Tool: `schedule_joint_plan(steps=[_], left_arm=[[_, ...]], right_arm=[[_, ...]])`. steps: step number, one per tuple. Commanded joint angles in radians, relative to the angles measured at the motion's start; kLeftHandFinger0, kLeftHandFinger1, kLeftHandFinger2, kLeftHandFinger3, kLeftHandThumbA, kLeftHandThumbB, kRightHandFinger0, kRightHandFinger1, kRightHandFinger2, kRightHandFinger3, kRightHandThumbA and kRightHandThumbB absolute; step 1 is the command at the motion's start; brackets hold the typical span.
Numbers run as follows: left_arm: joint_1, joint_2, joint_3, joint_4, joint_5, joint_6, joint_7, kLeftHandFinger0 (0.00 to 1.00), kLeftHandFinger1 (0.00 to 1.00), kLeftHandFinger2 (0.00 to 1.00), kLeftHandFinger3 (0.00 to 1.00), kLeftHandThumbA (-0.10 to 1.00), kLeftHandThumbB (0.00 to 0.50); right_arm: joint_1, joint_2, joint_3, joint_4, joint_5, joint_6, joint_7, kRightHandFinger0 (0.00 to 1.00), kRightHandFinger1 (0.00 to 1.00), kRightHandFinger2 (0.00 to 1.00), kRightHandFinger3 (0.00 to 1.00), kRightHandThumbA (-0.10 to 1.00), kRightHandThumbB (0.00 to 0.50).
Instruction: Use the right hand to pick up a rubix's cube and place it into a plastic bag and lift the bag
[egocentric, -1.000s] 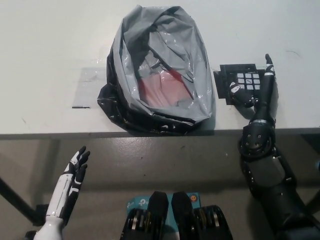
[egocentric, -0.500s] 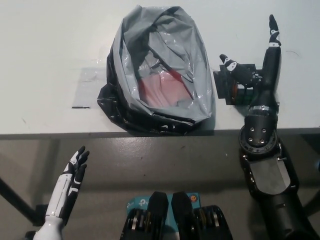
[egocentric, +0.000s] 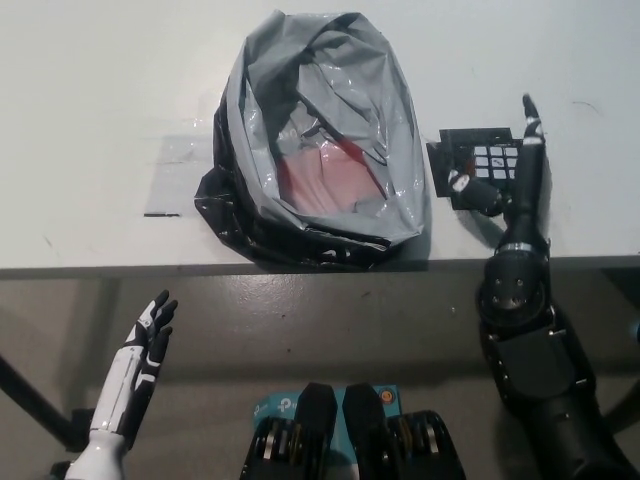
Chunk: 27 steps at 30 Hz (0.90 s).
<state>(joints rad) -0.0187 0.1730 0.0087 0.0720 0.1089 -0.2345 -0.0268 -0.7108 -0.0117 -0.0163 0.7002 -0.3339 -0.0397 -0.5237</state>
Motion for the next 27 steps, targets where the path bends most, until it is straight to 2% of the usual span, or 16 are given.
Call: schedule_joint_plan(steps=[1,8,21,24,25,27], left_arm=[[-0.009,0.007,0.006,-0.020,-0.008,-0.036,0.001,1.00,1.00,1.00,1.00,1.00,0.214],[-0.016,0.008,0.008,-0.012,-0.006,-0.043,0.002,1.00,1.00,1.00,1.00,1.00,0.198],[-0.015,0.005,0.010,-0.020,-0.012,-0.035,0.001,1.00,1.00,1.00,1.00,1.00,0.183],[-0.016,0.005,0.010,-0.022,-0.010,-0.033,0.001,1.00,1.00,1.00,1.00,1.00,0.182],[-0.015,0.005,0.010,-0.022,-0.008,-0.033,0.002,1.00,1.00,1.00,1.00,1.00,0.179],[-0.015,0.005,0.009,-0.023,-0.008,-0.030,0.001,1.00,1.00,1.00,1.00,1.00,0.181]], right_arm=[[-0.057,-0.020,0.012,0.076,-0.025,-0.039,-0.065,1.00,1.00,1.00,1.00,0.95,0.429],[-0.080,-0.036,0.027,0.152,-0.053,-0.059,-0.144,1.00,1.00,1.00,1.00,0.94,0.448],[-0.096,-0.025,0.031,0.125,-0.019,-0.063,-0.137,1.00,1.00,1.00,1.00,0.96,0.442],[-0.100,-0.017,0.024,0.116,0.003,-0.068,-0.112,1.00,1.00,1.00,1.00,1.00,0.461],[-0.098,-0.013,0.023,0.100,0.010,-0.060,-0.101,1.00,1.00,1.00,1.00,1.00,0.482],[-0.097,-0.009,0.021,0.086,0.017,-0.053,-0.090,1.00,1.00,1.00,1.00,1.00,0.484]])
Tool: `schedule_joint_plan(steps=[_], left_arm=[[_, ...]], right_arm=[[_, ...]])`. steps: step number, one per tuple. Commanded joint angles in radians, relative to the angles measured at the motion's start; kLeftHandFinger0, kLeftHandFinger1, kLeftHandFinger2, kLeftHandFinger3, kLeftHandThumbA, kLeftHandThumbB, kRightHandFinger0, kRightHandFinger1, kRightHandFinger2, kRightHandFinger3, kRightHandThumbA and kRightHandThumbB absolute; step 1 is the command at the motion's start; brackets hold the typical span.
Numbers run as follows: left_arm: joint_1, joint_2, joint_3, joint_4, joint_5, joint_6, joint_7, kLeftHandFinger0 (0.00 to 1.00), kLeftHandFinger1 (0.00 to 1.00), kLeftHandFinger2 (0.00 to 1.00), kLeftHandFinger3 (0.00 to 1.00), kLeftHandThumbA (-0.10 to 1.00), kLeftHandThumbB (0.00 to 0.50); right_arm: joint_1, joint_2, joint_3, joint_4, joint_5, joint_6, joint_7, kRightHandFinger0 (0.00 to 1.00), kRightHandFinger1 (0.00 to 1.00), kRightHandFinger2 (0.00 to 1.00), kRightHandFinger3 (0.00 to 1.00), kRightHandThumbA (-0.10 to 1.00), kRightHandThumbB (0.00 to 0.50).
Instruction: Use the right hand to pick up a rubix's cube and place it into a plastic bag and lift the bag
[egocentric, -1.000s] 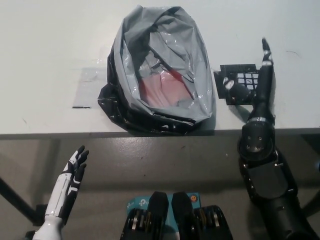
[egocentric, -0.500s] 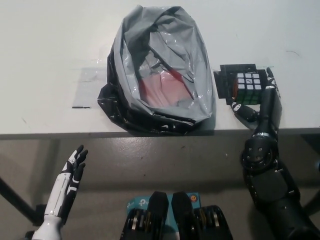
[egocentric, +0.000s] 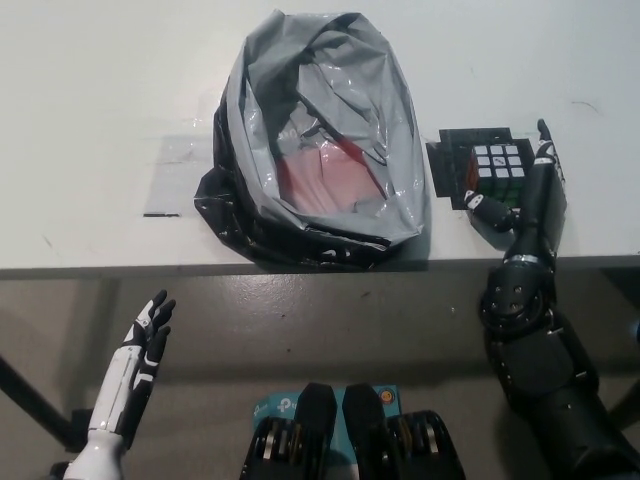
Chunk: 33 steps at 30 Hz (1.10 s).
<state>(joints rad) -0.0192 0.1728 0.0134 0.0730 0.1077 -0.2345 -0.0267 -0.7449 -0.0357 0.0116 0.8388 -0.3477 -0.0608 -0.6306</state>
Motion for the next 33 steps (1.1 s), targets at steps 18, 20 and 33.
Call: schedule_joint_plan(steps=[18,20,33], left_arm=[[-0.017,0.008,0.007,-0.027,-0.012,-0.024,-0.002,1.00,1.00,1.00,1.00,1.00,0.194],[-0.019,0.008,0.007,-0.020,-0.008,-0.036,0.001,1.00,1.00,1.00,1.00,1.00,0.185],[-0.016,0.005,0.007,-0.021,-0.007,-0.039,0.003,1.00,1.00,1.00,1.00,1.00,0.168]], right_arm=[[-0.082,0.023,-0.032,0.050,0.107,-0.079,0.064,1.00,1.00,1.00,1.00,0.99,0.486],[-0.088,0.020,-0.035,0.075,0.113,-0.092,0.062,1.00,1.00,1.00,1.00,0.96,0.469],[-0.125,0.009,-0.048,0.187,0.132,-0.148,0.046,1.00,1.00,1.00,1.00,0.95,0.457]])
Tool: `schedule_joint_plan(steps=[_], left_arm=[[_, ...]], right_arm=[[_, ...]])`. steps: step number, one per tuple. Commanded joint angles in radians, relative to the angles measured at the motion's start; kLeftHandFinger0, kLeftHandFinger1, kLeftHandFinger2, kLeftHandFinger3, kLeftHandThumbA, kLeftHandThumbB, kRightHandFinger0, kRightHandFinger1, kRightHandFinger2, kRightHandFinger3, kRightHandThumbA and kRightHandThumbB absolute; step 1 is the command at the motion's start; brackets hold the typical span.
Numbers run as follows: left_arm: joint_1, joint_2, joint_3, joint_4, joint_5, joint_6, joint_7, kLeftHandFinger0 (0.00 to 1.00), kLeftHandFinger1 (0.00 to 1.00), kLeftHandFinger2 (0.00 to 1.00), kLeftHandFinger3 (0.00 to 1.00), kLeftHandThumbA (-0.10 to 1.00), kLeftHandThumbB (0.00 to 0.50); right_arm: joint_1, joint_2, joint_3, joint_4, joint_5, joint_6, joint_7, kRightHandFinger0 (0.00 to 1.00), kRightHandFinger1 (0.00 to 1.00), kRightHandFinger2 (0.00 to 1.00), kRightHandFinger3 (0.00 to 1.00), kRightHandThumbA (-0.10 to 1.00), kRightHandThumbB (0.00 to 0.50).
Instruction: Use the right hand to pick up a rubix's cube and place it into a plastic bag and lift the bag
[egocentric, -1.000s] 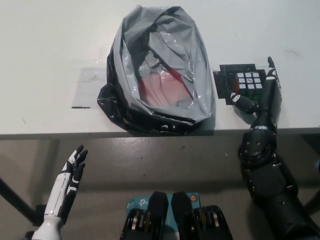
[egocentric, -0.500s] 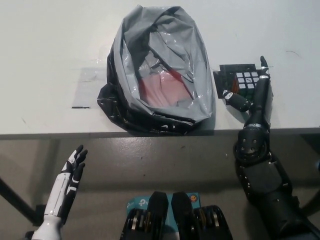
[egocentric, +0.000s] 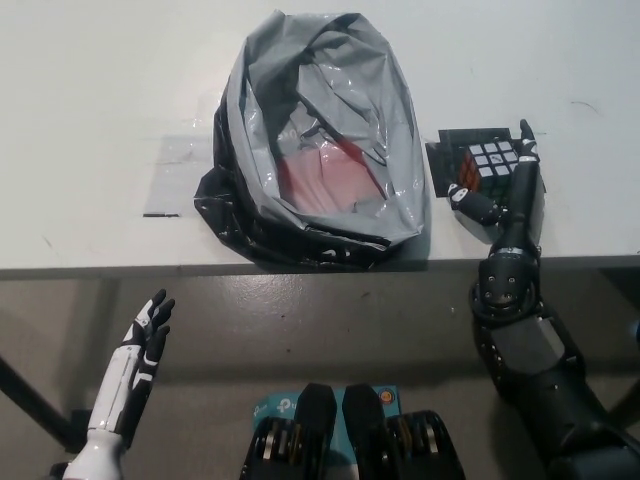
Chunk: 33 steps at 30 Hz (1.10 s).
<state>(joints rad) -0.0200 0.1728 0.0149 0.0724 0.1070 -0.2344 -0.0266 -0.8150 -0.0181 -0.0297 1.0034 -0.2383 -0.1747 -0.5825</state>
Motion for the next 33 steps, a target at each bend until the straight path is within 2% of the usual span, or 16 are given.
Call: schedule_joint_plan(steps=[1,7,10,11,12,13,14,15,16,18,19,20,23,25,29,33], left_arm=[[-0.016,0.006,0.005,-0.019,-0.008,-0.041,0.002,1.00,1.00,1.00,1.00,1.00,0.168],[-0.018,0.006,0.006,-0.017,-0.005,-0.040,0.005,1.00,1.00,1.00,1.00,1.00,0.149],[-0.017,0.005,0.005,-0.017,-0.001,-0.043,0.006,1.00,1.00,1.00,1.00,1.00,0.153],[-0.017,0.005,0.005,-0.018,-0.005,-0.041,0.004,1.00,1.00,1.00,1.00,1.00,0.155],[-0.018,0.004,0.005,-0.021,-0.009,-0.035,0.002,1.00,1.00,1.00,1.00,1.00,0.155],[-0.019,0.004,0.005,-0.021,-0.009,-0.033,0.002,1.00,1.00,1.00,1.00,1.00,0.156],[-0.019,0.005,0.005,-0.022,-0.007,-0.032,0.002,1.00,1.00,1.00,1.00,1.00,0.155],[-0.019,0.005,0.005,-0.023,-0.006,-0.032,0.002,1.00,1.00,1.00,1.00,1.00,0.155],[-0.019,0.005,0.005,-0.023,-0.007,-0.032,0.002,1.00,1.00,1.00,1.00,1.00,0.156],[-0.020,0.006,0.006,-0.024,-0.009,-0.032,0.002,1.00,1.00,1.00,1.00,1.00,0.165],[-0.020,0.007,0.007,-0.022,-0.012,-0.032,0.000,1.00,1.00,1.00,1.00,1.00,0.166],[-0.020,0.006,0.007,-0.021,-0.014,-0.032,0.000,1.00,1.00,1.00,1.00,1.00,0.165],[-0.019,0.005,0.007,-0.017,-0.018,-0.037,-0.001,1.00,1.00,1.00,1.00,1.00,0.152],[-0.017,0.006,0.007,-0.020,-0.013,-0.034,0.001,1.00,1.00,1.00,1.00,1.00,0.158],[-0.023,0.006,0.007,-0.015,-0.012,-0.039,0.003,1.00,1.00,1.00,1.00,1.00,0.139],[-0.024,0.007,0.008,-0.012,-0.010,-0.039,0.004,1.00,1.00,1.00,1.00,1.00,0.150]], right_arm=[[-0.058,-0.009,-0.008,0.030,0.022,-0.036,-0.007,1.00,1.00,1.00,1.00,0.95,0.458],[-0.083,-0.014,-0.010,0.066,0.025,-0.054,-0.015,1.00,1.00,1.00,1.00,0.95,0.466],[-0.089,-0.010,-0.030,0.064,0.053,-0.099,-0.011,1.00,1.00,1.00,1.00,0.86,0.448],[-0.088,-0.003,-0.052,0.054,0.077,-0.123,-0.020,1.00,1.00,1.00,1.00,0.75,0.435],[-0.093,0.004,-0.076,0.042,0.092,-0.117,-0.053,0.75,0.80,0.93,1.00,0.63,0.370],[-0.095,0.006,-0.082,0.041,0.094,-0.114,-0.061,0.54,0.63,0.78,1.00,0.61,0.376],[-0.105,0.006,-0.096,0.050,0.097,-0.099,-0.083,0.17,0.21,0.33,0.50,0.32,0.257],[-0.108,0.006,-0.103,0.054,0.100,-0.095,-0.090,0.17,0.21,0.33,0.50,0.32,0.257],[-0.115,0.005,-0.118,0.070,0.108,-0.102,-0.101,0.01,0.04,0.25,0.26,-0.07,0.242],[-0.119,0.003,-0.128,0.085,0.111,-0.118,-0.101,0.00,0.03,0.33,0.33,-0.10,0.214],[-0.120,0.001,-0.133,0.096,0.116,-0.132,-0.091,0.00,0.06,0.39,0.41,-0.10,0.220],[-0.120,0.000,-0.135,0.100,0.119,-0.136,-0.086,0.00,0.06,0.41,0.43,-0.10,0.219],[-0.116,-0.002,-0.136,0.105,0.124,-0.148,-0.077,0.00,0.06,0.41,0.43,-0.10,0.223],[-0.116,-0.002,-0.139,0.110,0.132,-0.160,-0.067,0.00,0.05,0.44,0.48,-0.10,0.225],[-0.122,-0.007,-0.141,0.121,0.146,-0.163,-0.056,0.00,0.06,0.46,0.52,-0.10,0.228],[-0.121,-0.008,-0.149,0.121,0.171,-0.171,-0.035,0.00,0.06,0.46,0.53,-0.10,0.216]])
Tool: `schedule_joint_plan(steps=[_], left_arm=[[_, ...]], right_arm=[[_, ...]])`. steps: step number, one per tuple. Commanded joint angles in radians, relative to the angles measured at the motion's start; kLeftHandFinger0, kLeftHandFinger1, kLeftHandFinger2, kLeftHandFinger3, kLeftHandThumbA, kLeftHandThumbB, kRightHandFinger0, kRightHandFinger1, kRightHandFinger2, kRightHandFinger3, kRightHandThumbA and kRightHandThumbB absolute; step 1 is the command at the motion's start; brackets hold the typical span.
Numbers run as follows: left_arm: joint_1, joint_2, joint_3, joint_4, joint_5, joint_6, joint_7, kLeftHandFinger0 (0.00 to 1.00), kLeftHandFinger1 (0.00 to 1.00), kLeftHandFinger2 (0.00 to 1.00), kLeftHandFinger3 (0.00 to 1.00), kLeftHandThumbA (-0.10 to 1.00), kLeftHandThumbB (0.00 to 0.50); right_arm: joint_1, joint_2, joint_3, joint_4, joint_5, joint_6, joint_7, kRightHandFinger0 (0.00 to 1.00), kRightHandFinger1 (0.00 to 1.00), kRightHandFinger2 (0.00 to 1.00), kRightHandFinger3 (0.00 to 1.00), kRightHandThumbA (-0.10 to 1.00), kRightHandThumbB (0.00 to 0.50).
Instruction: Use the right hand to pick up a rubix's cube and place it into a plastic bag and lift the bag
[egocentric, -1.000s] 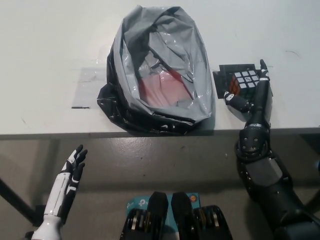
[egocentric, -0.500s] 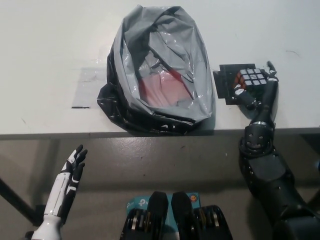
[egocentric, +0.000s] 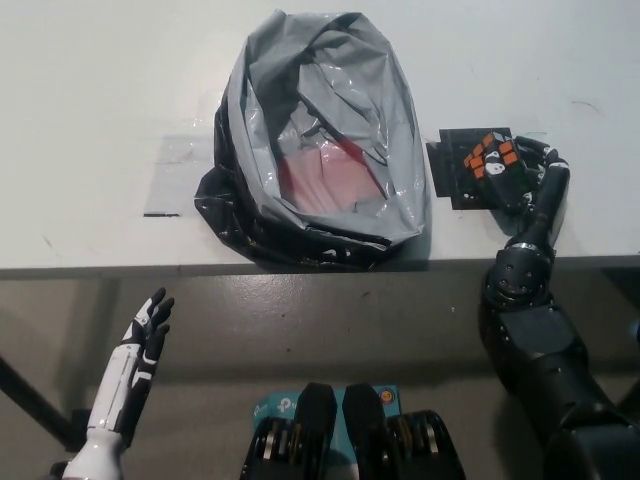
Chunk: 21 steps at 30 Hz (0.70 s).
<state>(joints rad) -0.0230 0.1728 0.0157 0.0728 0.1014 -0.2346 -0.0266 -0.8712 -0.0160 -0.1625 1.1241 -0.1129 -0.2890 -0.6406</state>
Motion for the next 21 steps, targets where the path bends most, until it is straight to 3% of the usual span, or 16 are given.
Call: schedule_joint_plan(steps=[1,4,5,8,9,13,16,21], left_arm=[[-0.020,0.007,0.007,-0.012,-0.006,-0.041,0.004,1.00,1.00,1.00,1.00,1.00,0.149],[-0.017,0.006,0.006,-0.011,-0.007,-0.045,0.003,1.00,1.00,1.00,1.00,1.00,0.141],[-0.013,0.005,0.005,-0.016,-0.004,-0.040,0.004,1.00,1.00,1.00,1.00,1.00,0.140],[-0.007,0.005,0.004,-0.019,0.000,-0.040,0.005,1.00,1.00,1.00,1.00,1.00,0.140],[-0.004,0.004,0.005,-0.017,-0.003,-0.042,0.005,1.00,1.00,1.00,1.00,1.00,0.140],[0.005,0.003,0.003,-0.017,-0.005,-0.048,0.004,1.00,1.00,1.00,1.00,1.00,0.135],[0.010,0.001,0.005,-0.013,-0.006,-0.052,0.007,1.00,1.00,1.00,1.00,1.00,0.137],[0.025,-0.001,0.005,-0.010,-0.009,-0.056,0.007,1.00,1.00,1.00,1.00,1.00,0.145]], right_arm=[[-0.062,-0.009,-0.029,-0.004,0.071,-0.075,0.049,0.00,0.04,0.46,0.56,-0.10,0.195],[-0.056,-0.003,-0.072,-0.026,0.153,-0.099,0.133,0.00,0.07,0.53,0.61,-0.10,0.157],[-0.060,0.006,-0.127,-0.047,0.244,-0.093,0.203,0.00,0.15,0.61,0.68,-0.10,0.151],[-0.069,0.017,-0.192,-0.077,0.342,-0.077,0.279,0.00,0.24,0.74,0.77,-0.10,0.130],[-0.078,0.027,-0.241,-0.114,0.418,-0.034,0.316,0.00,0.24,0.75,0.85,-0.10,0.128],[-0.080,0.045,-0.318,-0.203,0.546,0.060,0.396,0.00,0.25,0.77,0.88,-0.10,0.069],[-0.096,0.054,-0.383,-0.262,0.650,0.158,0.428,0.00,0.26,0.76,0.99,-0.10,0.080],[-0.106,0.080,-0.444,-0.368,0.762,0.273,0.412,0.00,0.25,0.76,1.00,-0.10,0.086]])
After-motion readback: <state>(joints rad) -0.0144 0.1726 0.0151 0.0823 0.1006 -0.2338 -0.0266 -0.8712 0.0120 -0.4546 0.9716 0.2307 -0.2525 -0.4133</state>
